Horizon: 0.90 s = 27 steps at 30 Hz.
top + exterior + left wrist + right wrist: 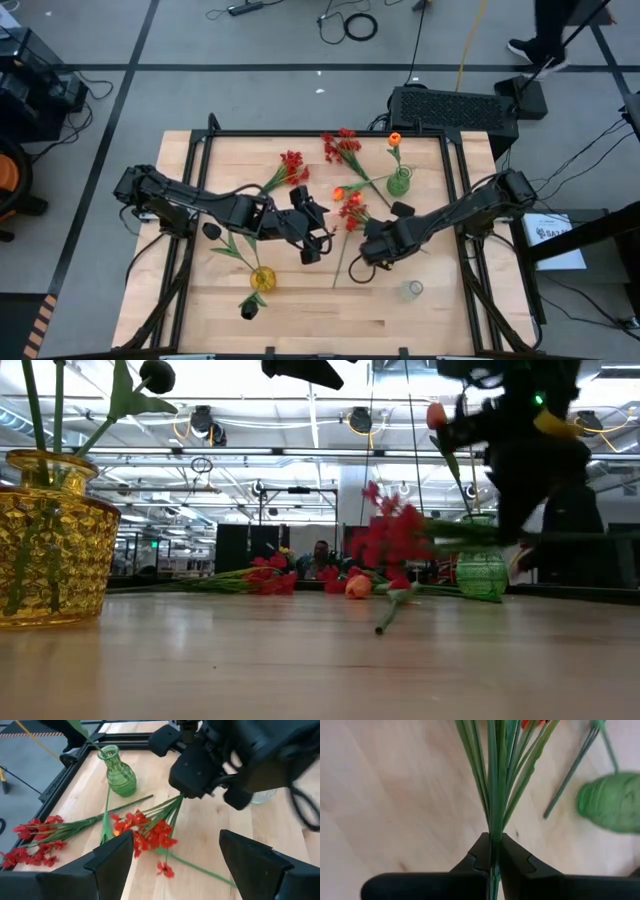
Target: Sort flowers into vase by color
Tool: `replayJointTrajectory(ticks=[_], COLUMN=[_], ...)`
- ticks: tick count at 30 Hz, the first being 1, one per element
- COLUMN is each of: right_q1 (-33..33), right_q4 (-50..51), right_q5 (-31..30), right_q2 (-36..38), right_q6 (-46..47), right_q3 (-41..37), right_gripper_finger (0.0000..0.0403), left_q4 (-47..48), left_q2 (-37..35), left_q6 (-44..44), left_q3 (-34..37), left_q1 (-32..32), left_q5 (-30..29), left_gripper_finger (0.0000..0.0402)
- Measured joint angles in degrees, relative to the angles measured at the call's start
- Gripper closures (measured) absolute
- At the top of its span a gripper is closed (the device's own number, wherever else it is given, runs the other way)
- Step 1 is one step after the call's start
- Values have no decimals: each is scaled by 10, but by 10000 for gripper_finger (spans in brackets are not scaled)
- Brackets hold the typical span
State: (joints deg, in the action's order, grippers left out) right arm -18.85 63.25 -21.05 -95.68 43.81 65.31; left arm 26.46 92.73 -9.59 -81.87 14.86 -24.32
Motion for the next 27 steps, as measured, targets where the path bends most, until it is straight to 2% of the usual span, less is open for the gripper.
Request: replayJointTrajectory(ticks=[5,8,15,19,27], right_q1=[0,0,0,2,-4], right_q4=[-18,-42,-52,-53,-102], right_q5=[34,35,35,55,35], right_q2=[0,0,0,0,15], right_q6=[21,23,22,24,3], right_q3=[-45,-55,-46,-38,-37], right_gripper_finger=[394,394,394,392,391], left_q4=[-4,-4,-4,-4,-4], left_q2=[0,0,0,0,0], left_q6=[11,11,11,10,10], left_q3=[0,0,0,0,0], left_q1=[3,3,3,3,3], left_q5=[0,0,0,0,0], left_gripper_finger=[100,100,100,100,100])
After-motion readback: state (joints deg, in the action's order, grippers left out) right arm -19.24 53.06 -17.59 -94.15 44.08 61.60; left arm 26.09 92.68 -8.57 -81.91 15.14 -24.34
